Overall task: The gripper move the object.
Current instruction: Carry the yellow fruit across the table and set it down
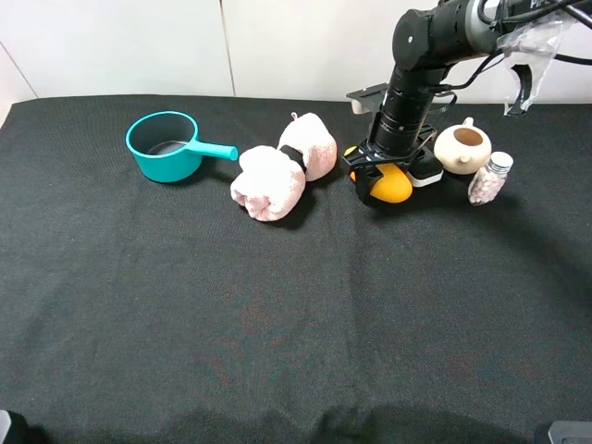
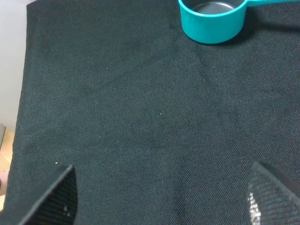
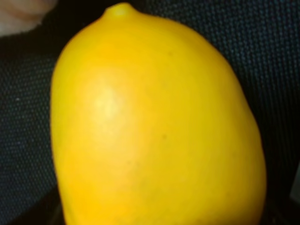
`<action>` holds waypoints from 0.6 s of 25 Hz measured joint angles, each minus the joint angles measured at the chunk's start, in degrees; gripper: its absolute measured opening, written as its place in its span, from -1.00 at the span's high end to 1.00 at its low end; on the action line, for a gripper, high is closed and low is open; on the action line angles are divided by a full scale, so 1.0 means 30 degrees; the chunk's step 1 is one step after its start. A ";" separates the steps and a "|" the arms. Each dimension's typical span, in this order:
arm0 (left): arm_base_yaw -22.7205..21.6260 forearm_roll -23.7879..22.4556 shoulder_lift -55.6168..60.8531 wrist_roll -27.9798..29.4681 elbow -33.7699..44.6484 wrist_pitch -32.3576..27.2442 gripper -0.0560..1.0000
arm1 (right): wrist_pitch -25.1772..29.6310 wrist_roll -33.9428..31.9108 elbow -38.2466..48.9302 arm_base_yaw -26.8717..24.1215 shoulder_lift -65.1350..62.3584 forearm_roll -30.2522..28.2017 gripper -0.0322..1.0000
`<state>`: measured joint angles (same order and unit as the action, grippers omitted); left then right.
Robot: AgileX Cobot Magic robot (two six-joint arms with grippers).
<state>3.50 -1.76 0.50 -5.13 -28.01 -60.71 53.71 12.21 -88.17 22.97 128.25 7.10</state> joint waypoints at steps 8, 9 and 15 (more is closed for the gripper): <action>0.0000 0.0000 0.0000 0.0000 0.0000 0.0000 -0.61 | 0.0000 -0.0435 0.0000 0.0000 0.0000 0.0201 -0.09; 0.0000 0.0000 0.0000 0.0000 0.0000 0.0000 -0.61 | 0.0000 -0.0435 0.0000 0.0000 0.0000 0.0201 -0.10; 0.0000 0.0000 0.0000 0.0000 0.0000 0.0000 -0.61 | 0.0000 -0.0500 0.0000 0.0000 0.0000 0.0129 -0.36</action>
<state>3.50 -1.76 0.50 -5.13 -28.01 -60.71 53.71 10.71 -88.17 22.97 128.25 7.49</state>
